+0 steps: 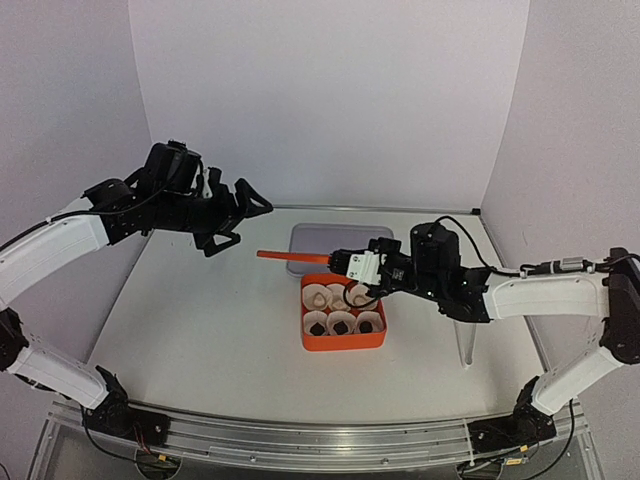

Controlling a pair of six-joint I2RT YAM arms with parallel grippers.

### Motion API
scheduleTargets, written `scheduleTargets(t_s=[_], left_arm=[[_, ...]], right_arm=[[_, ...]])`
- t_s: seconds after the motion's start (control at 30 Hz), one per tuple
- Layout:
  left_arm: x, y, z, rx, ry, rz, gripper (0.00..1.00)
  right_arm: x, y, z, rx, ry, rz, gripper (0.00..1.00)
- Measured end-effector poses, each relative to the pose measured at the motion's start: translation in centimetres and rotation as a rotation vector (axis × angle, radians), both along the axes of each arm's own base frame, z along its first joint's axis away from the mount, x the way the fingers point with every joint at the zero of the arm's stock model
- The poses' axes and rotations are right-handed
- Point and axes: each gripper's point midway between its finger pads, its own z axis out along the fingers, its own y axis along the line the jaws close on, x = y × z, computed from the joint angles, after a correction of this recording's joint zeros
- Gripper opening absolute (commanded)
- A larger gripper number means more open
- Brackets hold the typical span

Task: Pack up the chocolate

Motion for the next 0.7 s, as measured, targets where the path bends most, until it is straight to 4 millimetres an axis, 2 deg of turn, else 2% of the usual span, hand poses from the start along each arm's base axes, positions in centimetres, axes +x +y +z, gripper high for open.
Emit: scheduleTargets(t_s=[0.1,0.17,0.23,0.3,0.4,0.57,0.7], left_arm=[[0.9,1.5,-1.2,-0.016,0.047,0.011,1.0],[1.1,2.3,-3.4,-0.029,0.101,0.005,1.0],[0.6,2.2,-5.8,-0.051,0.163,-0.018,1.0],[0.2,1.4,-6.7,-0.091,0.192,-0.053,1.0],[-0.2,0.4,-6.8,-0.156,0.204,-0.089,1.0],[-0.5,-0.4,-6.3,-0.259,0.202,-0.099,0.97],[-0.7,-0.9,-5.8,-0.342,0.213,-0.113,0.82]], right_arm=[[0.1,0.6,2.6,0.059,-0.166,0.03,0.04],[0.1,1.1,4.0,0.104,-0.26,0.045,0.05],[0.0,1.5,4.6,0.117,-0.312,0.058,0.05],[-0.4,1.7,3.7,0.103,-0.317,0.083,0.05],[-1.3,2.1,3.2,0.106,-0.33,0.117,0.05],[-2.4,2.6,4.5,0.155,-0.371,0.147,0.06],[-2.6,2.7,4.6,0.166,-0.376,0.148,0.07]])
